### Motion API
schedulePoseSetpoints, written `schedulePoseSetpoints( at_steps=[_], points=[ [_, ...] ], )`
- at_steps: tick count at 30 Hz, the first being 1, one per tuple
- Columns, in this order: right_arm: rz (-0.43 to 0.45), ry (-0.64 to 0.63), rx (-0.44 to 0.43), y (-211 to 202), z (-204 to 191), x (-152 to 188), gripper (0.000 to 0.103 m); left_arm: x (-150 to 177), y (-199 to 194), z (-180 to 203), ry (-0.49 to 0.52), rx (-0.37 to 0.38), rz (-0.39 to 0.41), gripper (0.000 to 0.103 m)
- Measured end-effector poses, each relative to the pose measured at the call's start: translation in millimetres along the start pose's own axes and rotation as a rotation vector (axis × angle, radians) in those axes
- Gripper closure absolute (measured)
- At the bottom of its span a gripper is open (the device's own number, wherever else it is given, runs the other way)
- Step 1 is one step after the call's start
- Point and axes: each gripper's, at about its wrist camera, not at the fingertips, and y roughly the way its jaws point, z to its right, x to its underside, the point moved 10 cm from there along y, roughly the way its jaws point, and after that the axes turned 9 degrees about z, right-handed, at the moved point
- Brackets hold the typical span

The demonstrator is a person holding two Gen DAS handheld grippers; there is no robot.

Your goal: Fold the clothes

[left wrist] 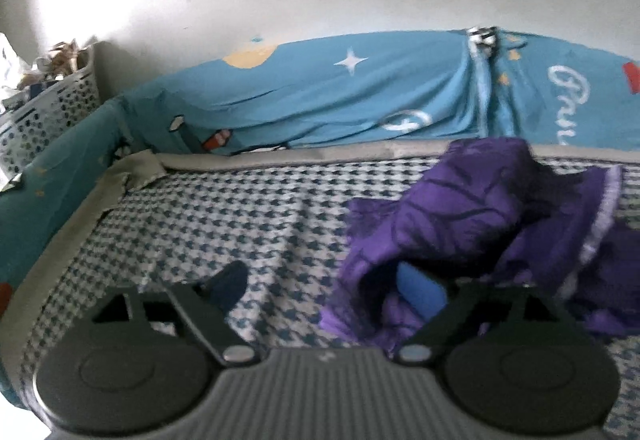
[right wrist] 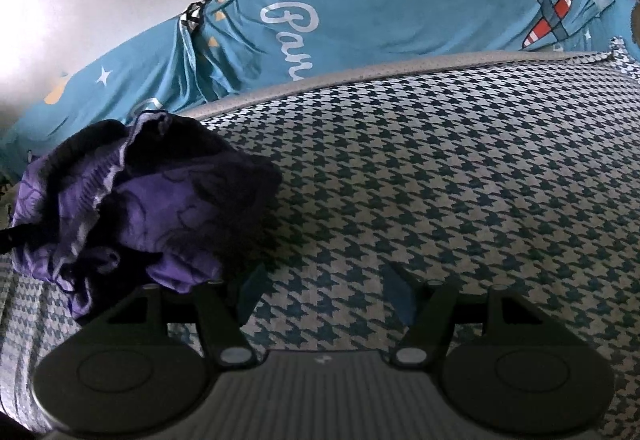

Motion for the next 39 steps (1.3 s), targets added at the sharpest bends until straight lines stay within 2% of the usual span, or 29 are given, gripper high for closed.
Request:
schedulePoseSetpoints(
  at_steps=[4, 8, 12, 16, 18, 22, 25, 34, 36, 37, 38, 39],
  points=[
    [-0.003, -0.003, -0.014, 2.2, -5.8, -0.4, 0.037, -0.6, -10.1, 19.9, 0.015, 0.073, 0.022, 0.006],
    [-0.013, -0.006, -0.027, 5.4, -10.2, -1.0, 0.037, 2.5, -20.6, 47.0, 0.04, 0.16, 0.044, 0.004],
    [-0.027, 0.01, -0.024, 13.8, -8.2, -4.4, 0.036, 11.0, -30.0, 77.7, 0.107, 0.243, 0.06, 0.0],
    [-0.047, 0.039, -0.093, 20.0, -18.8, -5.3, 0.035, 20.3, -26.1, 97.8, 0.184, 0.285, 0.047, 0.0],
    [-0.057, 0.053, -0.13, 22.8, -24.7, -5.6, 0.033, 26.2, -20.1, 103.9, 0.225, 0.286, 0.04, 0.0],
    [-0.073, 0.068, -0.204, 27.3, -37.9, -7.4, 0.027, 30.3, -4.5, 103.2, 0.275, 0.234, 0.047, 0.0],
    [-0.067, 0.014, -0.229, 33.0, -49.9, -10.2, 0.022, 22.6, 6.5, 95.6, 0.25, 0.219, 0.059, 0.0],
    [-0.046, -0.036, -0.277, 65.1, -73.4, -20.3, 0.022, -2.9, 32.8, 70.0, 0.123, 0.182, 0.089, 0.0],
    [-0.022, -0.061, -0.283, 70.7, -78.6, -23.9, 0.035, -6.7, 39.0, 65.1, 0.104, 0.167, 0.097, 0.0],
    [-0.012, -0.07, -0.293, 72.5, -81.0, -25.7, 0.049, -8.9, 42.3, 62.7, 0.097, 0.158, 0.103, 0.0],
    [-0.001, -0.073, -0.303, 73.7, -83.4, -27.7, 0.057, -11.2, 45.2, 60.3, 0.09, 0.148, 0.108, 0.0],
    [0.014, -0.076, -0.31, 74.8, -85.9, -30.8, 0.061, -13.8, 47.7, 57.8, 0.085, 0.136, 0.114, 0.0]
  ],
)
